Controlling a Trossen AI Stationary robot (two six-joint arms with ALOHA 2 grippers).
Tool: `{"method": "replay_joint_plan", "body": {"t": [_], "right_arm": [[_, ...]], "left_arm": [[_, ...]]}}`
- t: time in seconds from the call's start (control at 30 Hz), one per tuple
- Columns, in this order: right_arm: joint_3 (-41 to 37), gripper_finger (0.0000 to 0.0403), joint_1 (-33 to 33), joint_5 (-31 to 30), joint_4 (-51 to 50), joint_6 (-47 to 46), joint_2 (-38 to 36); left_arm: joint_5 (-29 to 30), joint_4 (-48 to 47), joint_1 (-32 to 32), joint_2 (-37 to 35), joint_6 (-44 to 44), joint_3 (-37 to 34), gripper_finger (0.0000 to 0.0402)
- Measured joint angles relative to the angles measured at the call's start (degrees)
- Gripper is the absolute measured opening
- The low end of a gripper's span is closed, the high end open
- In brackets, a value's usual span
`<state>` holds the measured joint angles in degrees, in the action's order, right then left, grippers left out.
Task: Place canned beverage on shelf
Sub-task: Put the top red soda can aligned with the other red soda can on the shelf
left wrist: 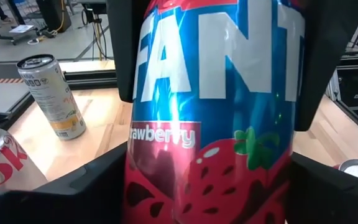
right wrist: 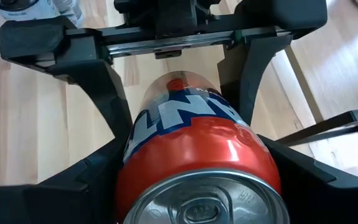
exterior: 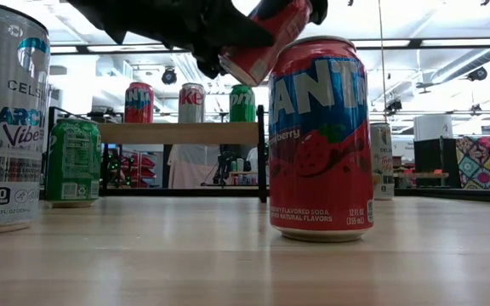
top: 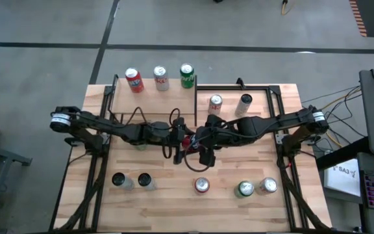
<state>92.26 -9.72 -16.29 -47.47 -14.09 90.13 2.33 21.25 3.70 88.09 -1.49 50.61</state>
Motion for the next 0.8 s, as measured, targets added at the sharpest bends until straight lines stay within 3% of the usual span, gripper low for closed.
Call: {"method": "replay_joint_plan", "body": {"t": [0.1, 0.33, 0.6, 0.8], "right_arm": [[0.01, 0.0291, 0.0, 0.04, -0.01, 0.18, 0.0], [0.19, 0.0358, 0.06, -1.2, 0.45, 0.24, -0.23], [2.43, 0.0366, -0.82, -5.6, 0.9, 3.31, -2.99], [0.87, 0.0367, -2.92, -9.6, 8.14, 9.11, -8.06]], "left_arm": [[0.01, -0.04, 0.0, 0.0, -0.18, 0.0, 0.0285], [4.63, -0.5, 0.04, -0.2, 0.0, -0.3, 0.0285], [11.22, 5.82, 2.23, -2.49, -2.33, -2.77, 0.0285], [18.21, 6.32, 4.93, -8.18, -5.12, -5.01, 0.0285]]}}
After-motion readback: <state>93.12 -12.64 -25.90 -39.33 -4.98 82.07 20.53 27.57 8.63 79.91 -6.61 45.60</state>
